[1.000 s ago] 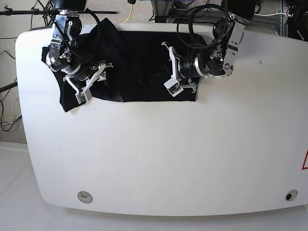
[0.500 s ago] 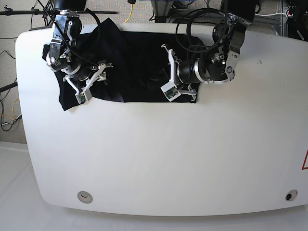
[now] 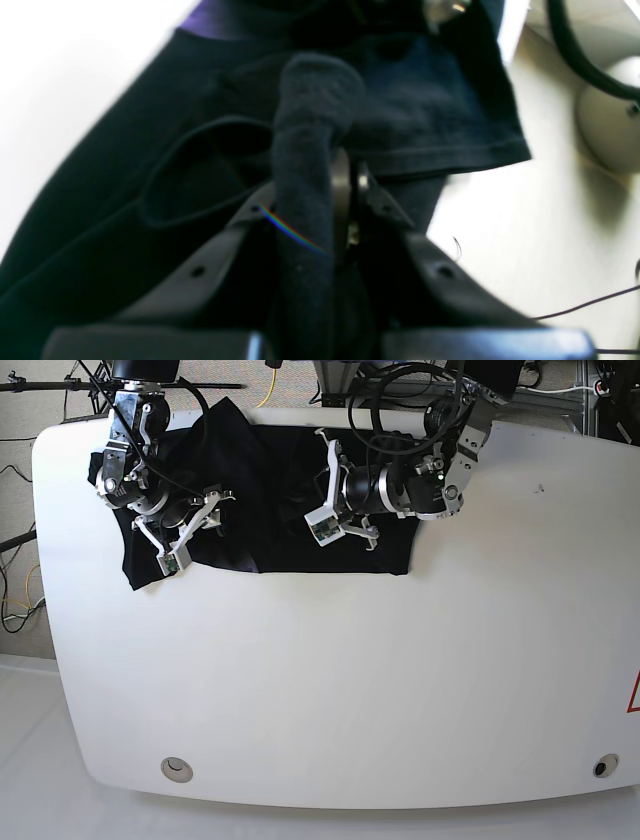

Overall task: Fold the T-shirt properly
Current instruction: 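Pull the grasped shirt end with the left gripper toward the right gripper, then reposition the left gripper along the shirt edge and regrasp it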

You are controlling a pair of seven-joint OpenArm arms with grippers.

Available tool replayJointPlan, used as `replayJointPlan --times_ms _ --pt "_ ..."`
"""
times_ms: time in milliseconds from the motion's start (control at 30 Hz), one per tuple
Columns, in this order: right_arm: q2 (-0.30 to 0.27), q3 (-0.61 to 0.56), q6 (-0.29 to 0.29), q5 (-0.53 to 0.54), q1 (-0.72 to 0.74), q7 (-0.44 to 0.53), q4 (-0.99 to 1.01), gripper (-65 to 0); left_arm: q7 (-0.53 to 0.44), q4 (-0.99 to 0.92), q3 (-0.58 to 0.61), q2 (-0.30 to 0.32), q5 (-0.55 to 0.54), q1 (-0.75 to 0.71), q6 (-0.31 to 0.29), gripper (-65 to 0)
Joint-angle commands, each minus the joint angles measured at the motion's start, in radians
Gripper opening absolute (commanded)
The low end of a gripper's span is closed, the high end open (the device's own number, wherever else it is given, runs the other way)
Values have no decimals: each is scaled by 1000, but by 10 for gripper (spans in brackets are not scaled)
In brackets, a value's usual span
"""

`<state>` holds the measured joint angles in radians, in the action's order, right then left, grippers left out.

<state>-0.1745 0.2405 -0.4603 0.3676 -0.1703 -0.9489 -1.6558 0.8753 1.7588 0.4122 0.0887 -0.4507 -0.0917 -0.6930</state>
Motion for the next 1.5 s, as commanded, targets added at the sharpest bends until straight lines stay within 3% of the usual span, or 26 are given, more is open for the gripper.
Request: replayJointPlan --times_ms 0,400,467,767,833,1467 --pt "0 -2 5 -22 -10 -57 9 -288 -23 22 15 -7 -26 -3 -5 -650" --pt "16 -3 5 -23 -2 -52 95 -288 -21 23 44 -2 -27 -6 -5 -650" --pt "17 -3 5 -23 -2 -52 107 -288 -21 23 43 0 -27 -6 -5 -621" --pt "17 -3 5 -23 -2 -51 115 -288 -21 48 40 0 -27 -7 -5 -306" --pt "17 -3 5 -23 -2 -51 115 -288 -21 60 41 0 -27 -7 -5 -279" --pt "16 -3 5 -23 13 -51 111 -288 18 77 35 -43 -101 28 -5 -274"
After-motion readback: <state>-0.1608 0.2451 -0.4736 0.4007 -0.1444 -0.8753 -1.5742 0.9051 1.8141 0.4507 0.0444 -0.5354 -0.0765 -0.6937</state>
